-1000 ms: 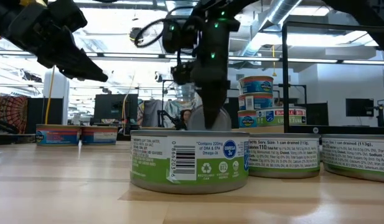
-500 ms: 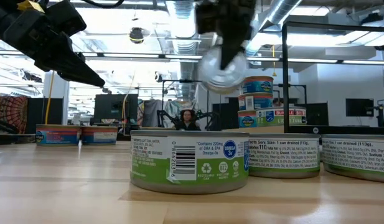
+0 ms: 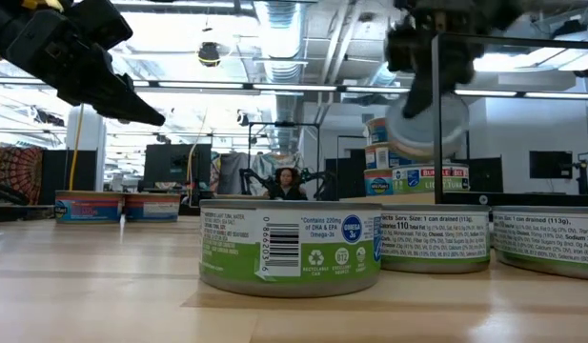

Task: Stack canned seafood by type on shelf
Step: Stack the green tuna can on top of the other green tuna can on the shelf, then stack the blue-pink tuna can on top of the other blue-pink tuna can on the shelf

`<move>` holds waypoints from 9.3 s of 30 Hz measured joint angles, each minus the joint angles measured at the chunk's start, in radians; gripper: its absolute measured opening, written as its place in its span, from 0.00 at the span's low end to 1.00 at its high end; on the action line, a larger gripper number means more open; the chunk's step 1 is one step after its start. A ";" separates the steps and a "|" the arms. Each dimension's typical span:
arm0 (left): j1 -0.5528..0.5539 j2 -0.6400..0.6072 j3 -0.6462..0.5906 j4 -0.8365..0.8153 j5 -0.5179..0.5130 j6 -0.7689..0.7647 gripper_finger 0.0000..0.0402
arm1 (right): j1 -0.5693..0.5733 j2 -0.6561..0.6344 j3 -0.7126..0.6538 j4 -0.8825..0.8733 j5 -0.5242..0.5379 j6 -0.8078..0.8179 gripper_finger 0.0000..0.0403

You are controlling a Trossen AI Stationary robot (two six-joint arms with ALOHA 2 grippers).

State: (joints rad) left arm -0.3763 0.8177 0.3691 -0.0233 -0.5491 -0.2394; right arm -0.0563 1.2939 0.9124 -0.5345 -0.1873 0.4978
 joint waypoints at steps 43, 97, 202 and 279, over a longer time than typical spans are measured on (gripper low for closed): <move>0.000 0.000 0.000 0.037 -0.014 0.044 0.46 | -0.141 -0.271 -0.130 -0.036 0.033 0.202 0.85; 0.254 0.419 0.243 -0.287 0.078 0.123 0.41 | 0.119 0.034 0.110 0.425 0.446 -0.520 0.83; 0.398 0.653 0.347 -0.298 0.181 0.355 0.00 | -0.023 -0.340 -0.157 0.580 0.414 -0.577 0.81; 0.398 1.212 1.185 -1.313 0.155 1.028 0.45 | -0.020 -0.338 -0.156 0.524 0.393 -0.569 0.81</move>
State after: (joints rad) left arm 0.0214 2.0296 1.5543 -1.3364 -0.3939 0.7881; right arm -0.0760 0.9558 0.7559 -0.0103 0.2062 -0.0715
